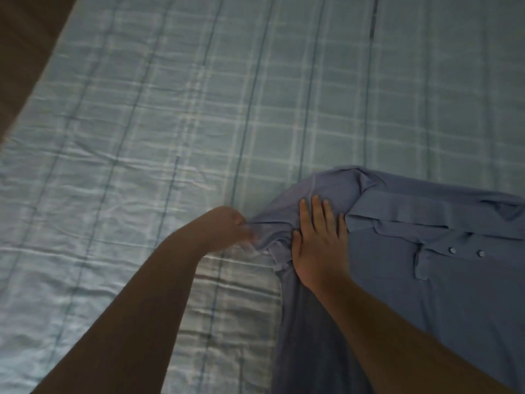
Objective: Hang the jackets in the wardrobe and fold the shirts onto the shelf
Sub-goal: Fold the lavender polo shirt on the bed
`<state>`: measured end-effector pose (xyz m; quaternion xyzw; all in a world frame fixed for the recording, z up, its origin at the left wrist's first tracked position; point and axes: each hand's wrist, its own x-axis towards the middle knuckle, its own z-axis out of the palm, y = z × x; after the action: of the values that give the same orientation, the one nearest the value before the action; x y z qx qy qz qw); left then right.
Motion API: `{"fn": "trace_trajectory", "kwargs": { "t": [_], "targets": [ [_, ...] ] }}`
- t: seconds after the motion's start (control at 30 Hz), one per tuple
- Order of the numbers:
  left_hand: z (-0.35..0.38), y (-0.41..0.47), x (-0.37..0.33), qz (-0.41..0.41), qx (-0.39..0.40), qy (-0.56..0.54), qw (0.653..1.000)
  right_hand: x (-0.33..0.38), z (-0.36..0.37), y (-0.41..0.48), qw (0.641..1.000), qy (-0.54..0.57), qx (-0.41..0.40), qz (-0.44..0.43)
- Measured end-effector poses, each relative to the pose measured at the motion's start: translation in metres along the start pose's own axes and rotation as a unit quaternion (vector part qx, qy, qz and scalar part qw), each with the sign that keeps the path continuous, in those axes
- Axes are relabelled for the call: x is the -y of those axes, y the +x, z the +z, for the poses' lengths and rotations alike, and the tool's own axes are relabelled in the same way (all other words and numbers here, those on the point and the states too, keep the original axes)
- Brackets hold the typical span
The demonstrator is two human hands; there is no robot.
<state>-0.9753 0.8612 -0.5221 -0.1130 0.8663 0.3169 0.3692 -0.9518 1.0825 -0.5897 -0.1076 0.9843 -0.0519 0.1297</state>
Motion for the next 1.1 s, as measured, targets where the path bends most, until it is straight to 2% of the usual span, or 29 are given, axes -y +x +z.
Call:
{"fn": "trace_trajectory", "kwargs": {
  "t": [0.1,0.17,0.23,0.27,0.33,0.43,0.5,0.6,0.63,0.7,0.77,0.87,1.0,1.1],
  "targets": [
    [0.002,-0.009,0.009,0.051,-0.053,-0.151,0.986,0.008,-0.016,0.003,0.999,0.028,-0.006,0.016],
    [0.005,-0.012,0.012,0.074,-0.065,-0.274,0.957,0.013,-0.038,0.010,0.995,0.069,-0.079,0.000],
    [0.011,-0.013,0.013,0.094,-0.078,-0.359,0.925,0.013,-0.054,0.028,0.975,0.156,-0.150,-0.054],
    [0.015,-0.014,0.012,0.100,-0.085,-0.395,0.909,0.013,-0.061,0.039,0.966,0.202,-0.137,-0.081],
    [0.022,-0.013,0.010,0.100,-0.085,-0.480,0.867,0.013,-0.068,0.061,0.962,0.240,-0.036,-0.122],
    [0.030,-0.013,0.002,0.084,-0.079,-0.579,0.807,0.017,-0.068,0.081,0.963,0.180,0.116,-0.161],
    [0.037,-0.011,0.000,0.061,-0.093,-0.606,0.788,0.019,-0.067,0.086,0.972,0.143,0.118,-0.147],
    [0.050,-0.012,-0.002,0.035,-0.057,-0.637,0.768,0.023,-0.070,0.086,0.969,0.230,0.039,-0.078],
    [0.053,-0.015,-0.002,0.021,-0.047,-0.640,0.766,0.024,-0.070,0.086,0.963,0.262,0.022,-0.062],
    [0.059,-0.017,0.004,-0.016,-0.055,-0.618,0.784,0.026,-0.071,0.085,0.954,0.297,0.007,-0.051],
    [0.065,-0.015,0.010,-0.034,-0.082,-0.556,0.826,0.028,-0.070,0.083,0.947,0.318,0.001,-0.047],
    [0.068,-0.016,0.008,0.007,-0.129,-0.436,0.891,0.029,-0.067,0.077,0.940,0.339,-0.008,-0.040],
    [0.070,-0.029,-0.008,0.103,-0.221,-0.350,0.904,0.028,-0.063,0.068,0.931,0.360,-0.053,-0.028],
    [0.070,-0.031,-0.002,0.133,-0.285,-0.294,0.903,0.029,-0.060,0.063,0.924,0.375,-0.076,-0.026]
  ]
}}
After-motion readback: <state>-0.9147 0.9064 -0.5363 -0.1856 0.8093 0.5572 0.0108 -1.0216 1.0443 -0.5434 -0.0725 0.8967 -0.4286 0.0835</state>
